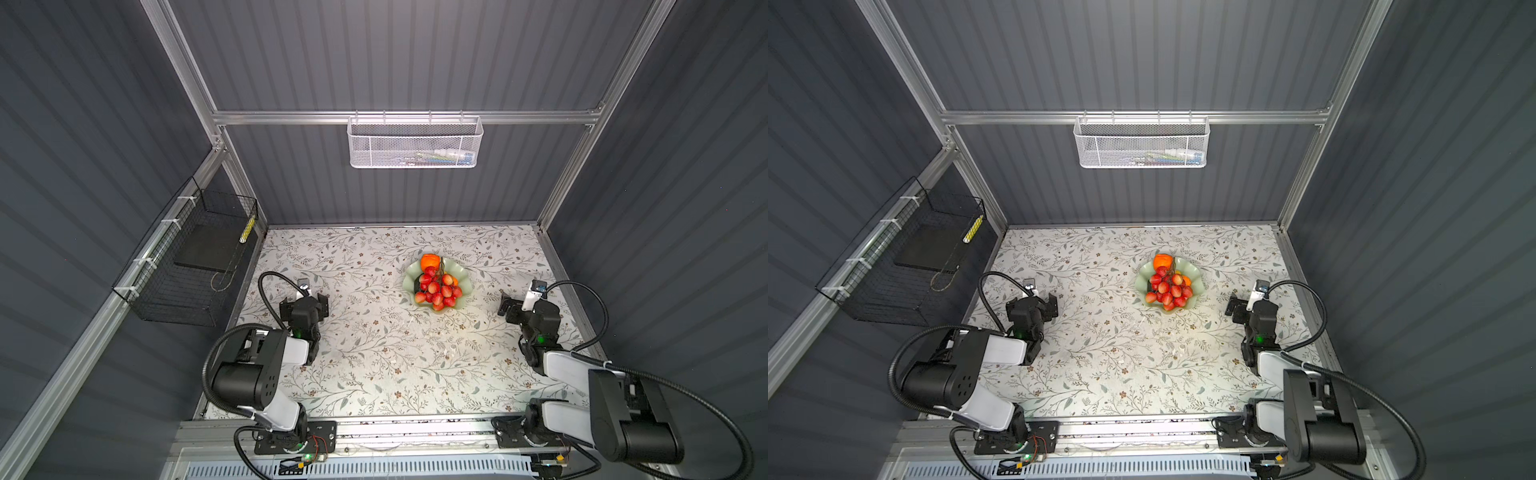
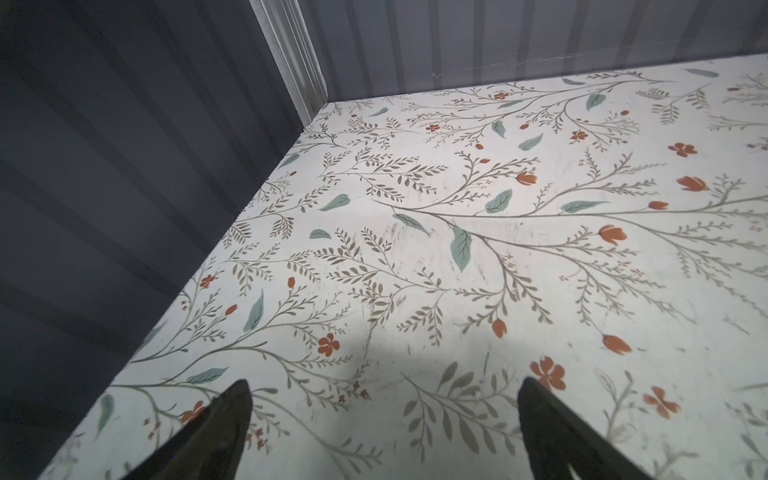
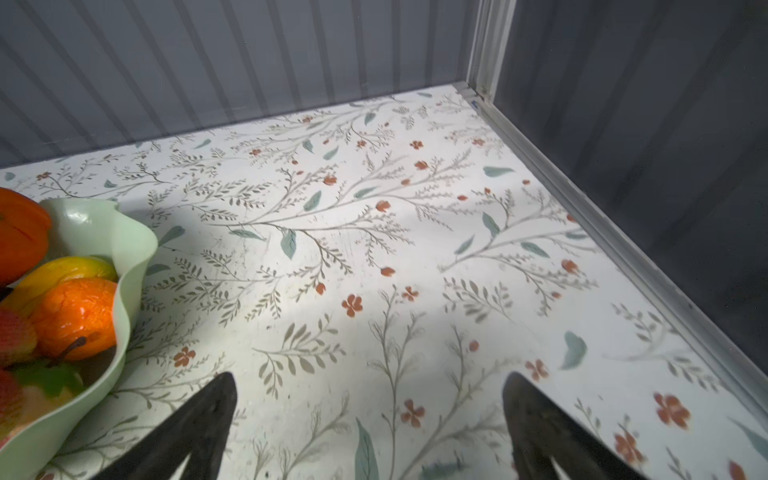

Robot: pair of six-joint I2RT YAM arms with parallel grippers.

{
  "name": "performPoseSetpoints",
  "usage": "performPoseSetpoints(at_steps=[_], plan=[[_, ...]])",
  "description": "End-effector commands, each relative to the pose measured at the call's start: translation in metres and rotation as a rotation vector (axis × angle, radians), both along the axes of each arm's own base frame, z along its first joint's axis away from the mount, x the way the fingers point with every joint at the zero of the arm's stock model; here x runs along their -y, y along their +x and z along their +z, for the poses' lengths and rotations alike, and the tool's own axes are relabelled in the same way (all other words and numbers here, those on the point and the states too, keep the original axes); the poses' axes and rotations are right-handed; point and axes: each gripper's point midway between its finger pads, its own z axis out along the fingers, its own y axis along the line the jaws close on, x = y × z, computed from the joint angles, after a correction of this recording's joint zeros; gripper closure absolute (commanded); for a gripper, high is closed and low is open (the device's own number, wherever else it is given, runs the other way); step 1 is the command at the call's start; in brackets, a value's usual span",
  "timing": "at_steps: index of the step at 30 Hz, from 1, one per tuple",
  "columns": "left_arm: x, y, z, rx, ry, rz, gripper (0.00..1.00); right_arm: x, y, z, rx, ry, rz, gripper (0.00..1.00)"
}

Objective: Place and organize the fake fruits in the fruit bowl

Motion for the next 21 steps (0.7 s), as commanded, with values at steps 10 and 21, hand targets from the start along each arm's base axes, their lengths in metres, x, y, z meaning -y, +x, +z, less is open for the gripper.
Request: performPoseSetpoints(at_steps=[10,21], plan=[[0.007,0.028,-0.002,-0.005,-0.066,-0.024,0.00,0.015,0.027,0.019,0.102,-0.029,-0.071,0.01],[0.007,0.028,-0.001,0.003,-0.065,-0.022,0.00,-0.003,0.031,0.019,0.099,-0.039,0.040,0.01]])
